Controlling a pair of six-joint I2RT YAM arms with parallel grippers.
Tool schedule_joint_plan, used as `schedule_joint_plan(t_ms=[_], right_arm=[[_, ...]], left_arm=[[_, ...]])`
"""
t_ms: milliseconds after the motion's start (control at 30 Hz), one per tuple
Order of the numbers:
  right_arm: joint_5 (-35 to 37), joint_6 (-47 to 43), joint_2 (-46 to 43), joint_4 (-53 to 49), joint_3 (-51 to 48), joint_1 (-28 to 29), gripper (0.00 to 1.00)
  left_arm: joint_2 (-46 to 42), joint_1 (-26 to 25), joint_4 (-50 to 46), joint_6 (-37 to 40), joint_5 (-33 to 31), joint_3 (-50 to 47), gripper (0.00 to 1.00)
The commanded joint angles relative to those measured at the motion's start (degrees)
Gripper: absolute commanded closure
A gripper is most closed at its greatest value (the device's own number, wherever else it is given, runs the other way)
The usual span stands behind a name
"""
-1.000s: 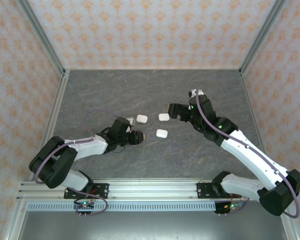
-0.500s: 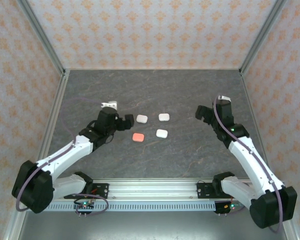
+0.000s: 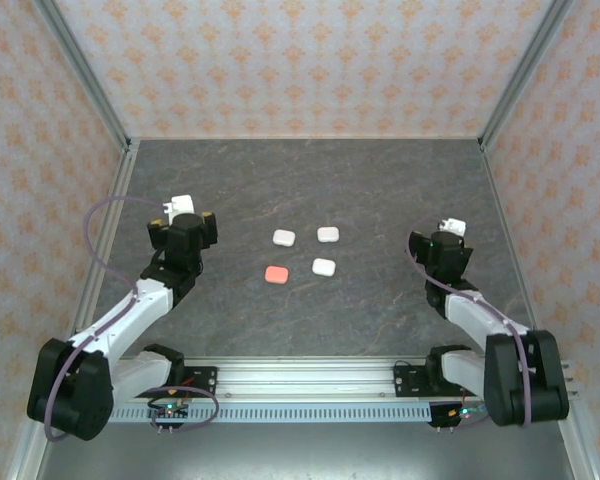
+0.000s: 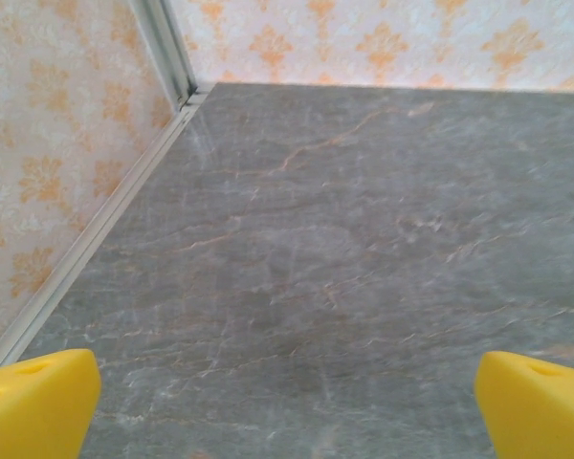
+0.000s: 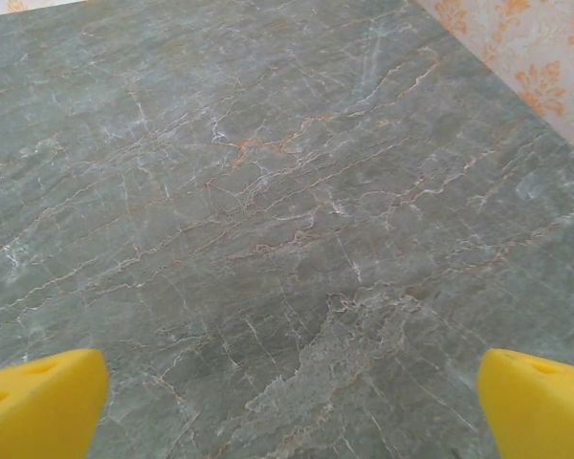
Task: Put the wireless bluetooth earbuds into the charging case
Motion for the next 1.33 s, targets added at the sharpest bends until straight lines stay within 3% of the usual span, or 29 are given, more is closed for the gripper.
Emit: schedule_joint_plan(t_ms=[0,100,300,367,467,733,867,1300], right_arm=[[-1.9,-3.0,4.8,20.2,-1.8,-0.1,0.01],[-3.7,-4.1,9.7,25.5,-1.8,-0.4,0.01],[-7.8,-5.4,21.8,34.4,0.0,-0.5,0.01],[-7.0,-4.8,20.4,24.4,3.9,-0.6,0.01],[-7.4,-1.5,21.2,20.4,6.4,-3.3,0.01],[-7.4,-1.7,21.3,21.3,6.1,-3.3,0.01],[-7.2,-1.9,21.3,21.4,6.1,-3.2,0.01],[-7.1,-1.9,21.2,21.3,6.2,-3.1,0.01]], left_arm=[[2.6,1.2,7.9,4.1,0.6,-2.8,0.0],[5.0,2.8,12.1,4.5,5.3,-4.4,0.0],[9.2,4.3,18.5,6.8,8.9,-5.9,0.0],[10.2,5.2,21.2,6.8,10.5,-7.0,0.0],[11.3,6.3,24.7,7.3,12.8,-7.8,0.0],[22.4,9.4,39.2,7.3,18.8,-8.9,0.0],[22.8,11.0,34.6,5.7,20.1,-6.5,0.0],[22.9,11.5,34.9,5.5,20.8,-6.5,0.0]])
